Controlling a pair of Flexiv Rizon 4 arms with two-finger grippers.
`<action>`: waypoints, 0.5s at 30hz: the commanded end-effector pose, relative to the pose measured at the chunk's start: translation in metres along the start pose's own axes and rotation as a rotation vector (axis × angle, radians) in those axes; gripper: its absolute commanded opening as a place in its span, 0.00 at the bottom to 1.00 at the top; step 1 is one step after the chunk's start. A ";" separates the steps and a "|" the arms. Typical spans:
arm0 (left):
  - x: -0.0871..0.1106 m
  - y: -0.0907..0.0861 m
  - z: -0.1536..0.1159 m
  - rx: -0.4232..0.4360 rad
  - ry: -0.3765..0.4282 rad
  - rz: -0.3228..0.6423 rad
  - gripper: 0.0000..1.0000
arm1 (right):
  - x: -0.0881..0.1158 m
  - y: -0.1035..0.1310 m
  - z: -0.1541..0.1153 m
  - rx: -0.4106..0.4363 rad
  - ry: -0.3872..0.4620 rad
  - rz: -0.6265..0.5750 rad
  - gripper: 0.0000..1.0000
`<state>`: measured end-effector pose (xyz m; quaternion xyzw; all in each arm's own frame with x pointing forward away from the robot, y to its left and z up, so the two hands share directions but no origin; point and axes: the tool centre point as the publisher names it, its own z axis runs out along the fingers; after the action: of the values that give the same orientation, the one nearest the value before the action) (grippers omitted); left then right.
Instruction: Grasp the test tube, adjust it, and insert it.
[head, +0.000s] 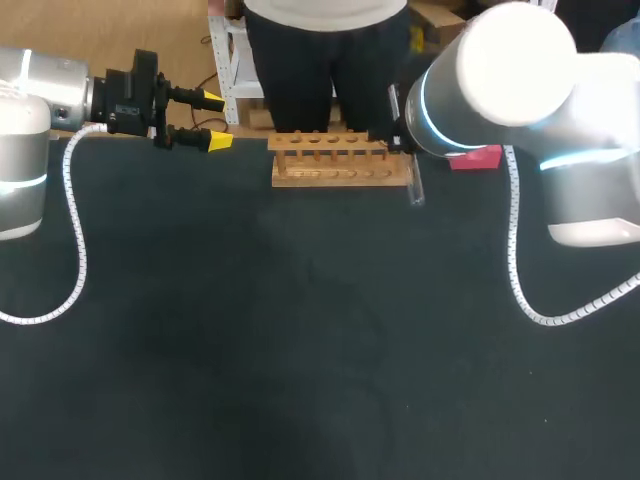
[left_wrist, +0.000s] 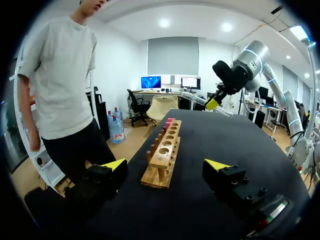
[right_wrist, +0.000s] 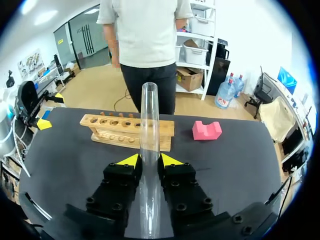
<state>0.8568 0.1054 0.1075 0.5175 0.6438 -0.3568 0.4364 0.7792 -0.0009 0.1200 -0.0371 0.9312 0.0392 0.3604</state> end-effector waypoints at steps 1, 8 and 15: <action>0.001 0.001 0.000 0.001 -0.001 0.001 1.00 | -0.002 0.011 0.009 0.027 -0.006 0.008 0.00; 0.001 0.001 0.000 0.001 -0.001 0.001 1.00 | -0.006 0.024 0.029 0.022 0.004 0.015 0.00; 0.001 0.001 0.000 0.001 -0.001 0.001 1.00 | -0.007 0.039 0.053 0.004 0.024 0.004 0.00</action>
<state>0.8568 0.1054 0.1075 0.5175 0.6438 -0.3567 0.4364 0.8023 0.0343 0.0966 -0.0346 0.9343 0.0388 0.3525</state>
